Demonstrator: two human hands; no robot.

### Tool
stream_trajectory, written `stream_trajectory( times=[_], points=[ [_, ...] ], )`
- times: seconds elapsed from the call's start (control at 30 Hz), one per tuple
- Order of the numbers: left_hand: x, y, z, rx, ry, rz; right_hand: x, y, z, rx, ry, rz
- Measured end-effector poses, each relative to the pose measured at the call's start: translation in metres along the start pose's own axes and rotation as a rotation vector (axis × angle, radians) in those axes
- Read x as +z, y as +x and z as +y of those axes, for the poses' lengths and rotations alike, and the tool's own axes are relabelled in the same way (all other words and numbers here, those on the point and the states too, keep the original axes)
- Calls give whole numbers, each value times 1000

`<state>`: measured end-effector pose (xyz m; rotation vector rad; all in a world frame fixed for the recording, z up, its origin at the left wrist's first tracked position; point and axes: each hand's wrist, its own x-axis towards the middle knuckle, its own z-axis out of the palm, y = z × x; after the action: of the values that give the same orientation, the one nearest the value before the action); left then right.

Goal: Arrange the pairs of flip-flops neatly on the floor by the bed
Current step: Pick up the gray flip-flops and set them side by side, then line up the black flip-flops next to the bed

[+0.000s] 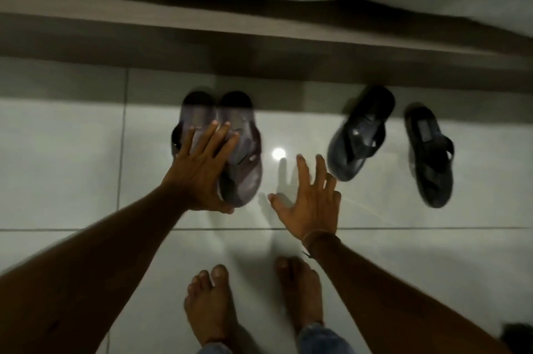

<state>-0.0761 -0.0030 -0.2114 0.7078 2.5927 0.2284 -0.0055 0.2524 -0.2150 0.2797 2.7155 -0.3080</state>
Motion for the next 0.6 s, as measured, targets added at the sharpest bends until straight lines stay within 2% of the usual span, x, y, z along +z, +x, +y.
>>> stream_trajectory(
  times=[0.2, 0.3, 0.4, 0.53, 0.6],
  points=[
    [-28, 88, 137, 3, -93, -138, -78, -13, 191, 172, -185, 25],
    [-29, 153, 175, 95, -52, -130, -109, 21, 276, 250, -200, -7],
    [-32, 224, 193, 164, 17, -126, -126, 78, 334, 208, -140, -128],
    [-24, 281, 197, 173, 64, -326, -129, 147, 364, 87, -17, -382],
    [-10, 282, 197, 173, 66, -280, -125, 166, 371, 33, -6, -488]
  ],
)
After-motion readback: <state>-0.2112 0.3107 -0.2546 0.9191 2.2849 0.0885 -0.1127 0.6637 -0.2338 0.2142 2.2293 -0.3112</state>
